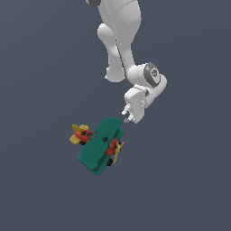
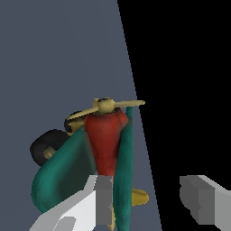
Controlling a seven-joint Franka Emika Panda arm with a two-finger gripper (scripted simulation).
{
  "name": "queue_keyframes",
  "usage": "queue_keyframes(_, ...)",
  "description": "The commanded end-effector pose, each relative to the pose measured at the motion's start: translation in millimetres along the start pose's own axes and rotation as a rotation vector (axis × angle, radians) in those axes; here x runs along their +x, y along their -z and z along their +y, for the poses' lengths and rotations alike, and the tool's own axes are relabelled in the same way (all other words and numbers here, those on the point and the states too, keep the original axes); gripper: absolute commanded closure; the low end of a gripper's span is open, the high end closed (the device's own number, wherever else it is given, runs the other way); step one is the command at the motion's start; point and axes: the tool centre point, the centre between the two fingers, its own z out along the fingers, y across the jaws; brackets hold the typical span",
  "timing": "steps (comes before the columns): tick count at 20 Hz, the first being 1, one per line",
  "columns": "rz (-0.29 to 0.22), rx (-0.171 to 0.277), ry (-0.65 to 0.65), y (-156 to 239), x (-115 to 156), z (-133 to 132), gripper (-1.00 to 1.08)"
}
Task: Pick up the object and move it to a goal position.
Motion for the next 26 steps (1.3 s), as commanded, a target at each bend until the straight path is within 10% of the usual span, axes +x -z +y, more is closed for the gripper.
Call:
queue_keyframes(1,-0.008,-0.006,0.011,-6.2,-7.5,-3.1,-0.2)
queue_keyframes(26,-0.032,-0.009,0.039,-22.6,-24.2,-13.0,-0.2)
